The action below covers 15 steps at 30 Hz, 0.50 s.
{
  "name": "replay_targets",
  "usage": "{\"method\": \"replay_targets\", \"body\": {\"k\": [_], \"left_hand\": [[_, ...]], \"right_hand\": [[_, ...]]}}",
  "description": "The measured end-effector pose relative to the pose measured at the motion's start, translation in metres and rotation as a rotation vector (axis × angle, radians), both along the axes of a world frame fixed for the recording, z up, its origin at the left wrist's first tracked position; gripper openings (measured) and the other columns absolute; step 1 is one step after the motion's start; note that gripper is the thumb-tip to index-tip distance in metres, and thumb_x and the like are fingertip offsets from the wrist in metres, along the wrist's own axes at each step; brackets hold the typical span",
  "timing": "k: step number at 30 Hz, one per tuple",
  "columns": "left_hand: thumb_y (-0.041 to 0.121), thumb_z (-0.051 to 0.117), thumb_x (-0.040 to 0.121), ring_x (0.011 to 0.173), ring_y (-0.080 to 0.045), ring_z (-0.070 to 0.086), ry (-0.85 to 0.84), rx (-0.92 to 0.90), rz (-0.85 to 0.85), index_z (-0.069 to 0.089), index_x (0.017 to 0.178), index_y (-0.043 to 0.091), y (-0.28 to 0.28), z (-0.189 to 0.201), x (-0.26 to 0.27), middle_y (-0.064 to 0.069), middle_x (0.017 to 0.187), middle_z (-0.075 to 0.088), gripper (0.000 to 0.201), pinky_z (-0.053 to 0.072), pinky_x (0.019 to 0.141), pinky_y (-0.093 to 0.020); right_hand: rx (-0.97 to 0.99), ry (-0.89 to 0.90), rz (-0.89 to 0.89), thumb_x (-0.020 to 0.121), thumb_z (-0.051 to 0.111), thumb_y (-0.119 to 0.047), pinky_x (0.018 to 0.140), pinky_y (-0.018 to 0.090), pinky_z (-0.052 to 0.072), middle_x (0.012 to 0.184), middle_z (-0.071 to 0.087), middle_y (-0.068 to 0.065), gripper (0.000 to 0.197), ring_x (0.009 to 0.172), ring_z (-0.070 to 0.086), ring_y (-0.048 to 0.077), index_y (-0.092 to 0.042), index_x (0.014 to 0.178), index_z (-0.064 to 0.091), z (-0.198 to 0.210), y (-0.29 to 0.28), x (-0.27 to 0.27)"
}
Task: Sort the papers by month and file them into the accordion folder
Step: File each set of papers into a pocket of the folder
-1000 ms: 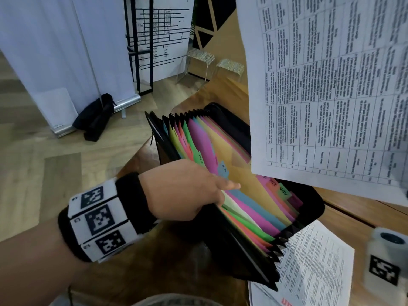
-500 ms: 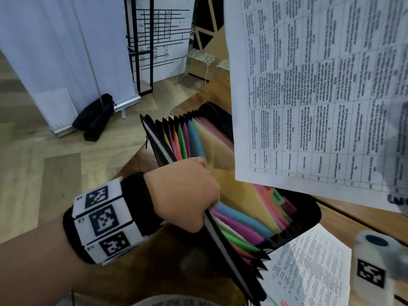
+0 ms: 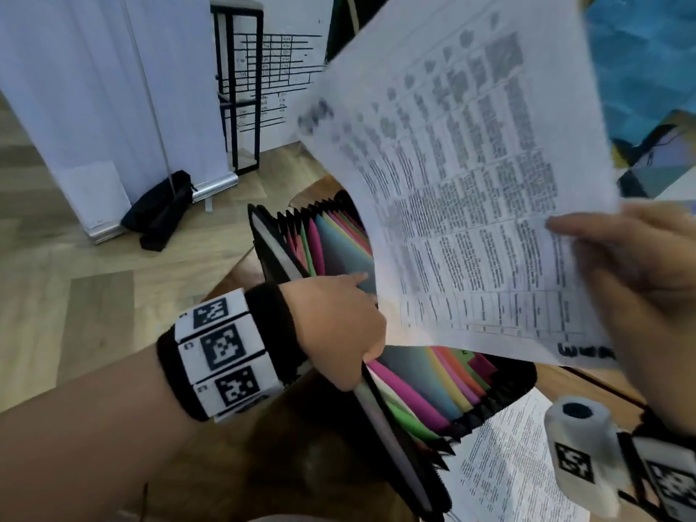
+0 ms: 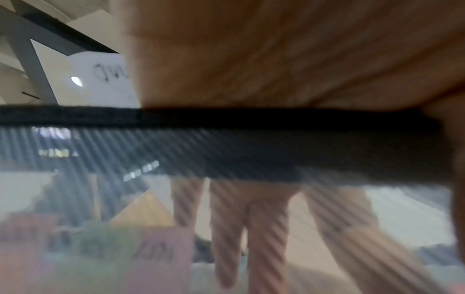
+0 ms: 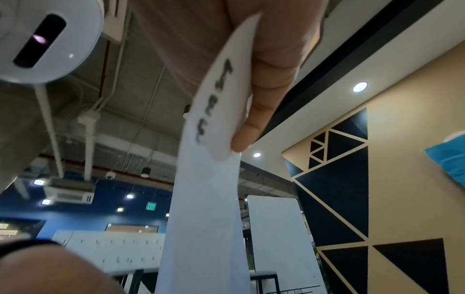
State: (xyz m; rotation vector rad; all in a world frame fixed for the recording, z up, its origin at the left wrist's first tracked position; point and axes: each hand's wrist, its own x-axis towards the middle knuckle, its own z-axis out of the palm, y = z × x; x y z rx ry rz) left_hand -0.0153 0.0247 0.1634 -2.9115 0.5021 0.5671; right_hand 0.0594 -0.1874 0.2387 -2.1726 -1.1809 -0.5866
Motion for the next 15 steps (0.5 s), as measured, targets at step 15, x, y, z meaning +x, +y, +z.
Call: {"method": "replay_targets", "body": {"k": [15], "left_hand": [[0.047, 0.045, 0.068, 0.091, -0.017, 0.056, -0.198, -0.113, 0.166, 0.057, 0.107, 0.029, 0.032, 0.003, -0.018, 0.011, 0.087, 0.055, 0.044, 0.040, 0.097, -0.034]], "right_hand": [[-0.398, -0.108, -0.001, 0.076, 0.062, 0.009, 0.065, 0.006, 0.036, 0.090, 0.066, 0.000, 0.028, 0.072, 0.046, 0.001, -0.014, 0.089, 0.072, -0.003, 0.002, 0.027]]}}
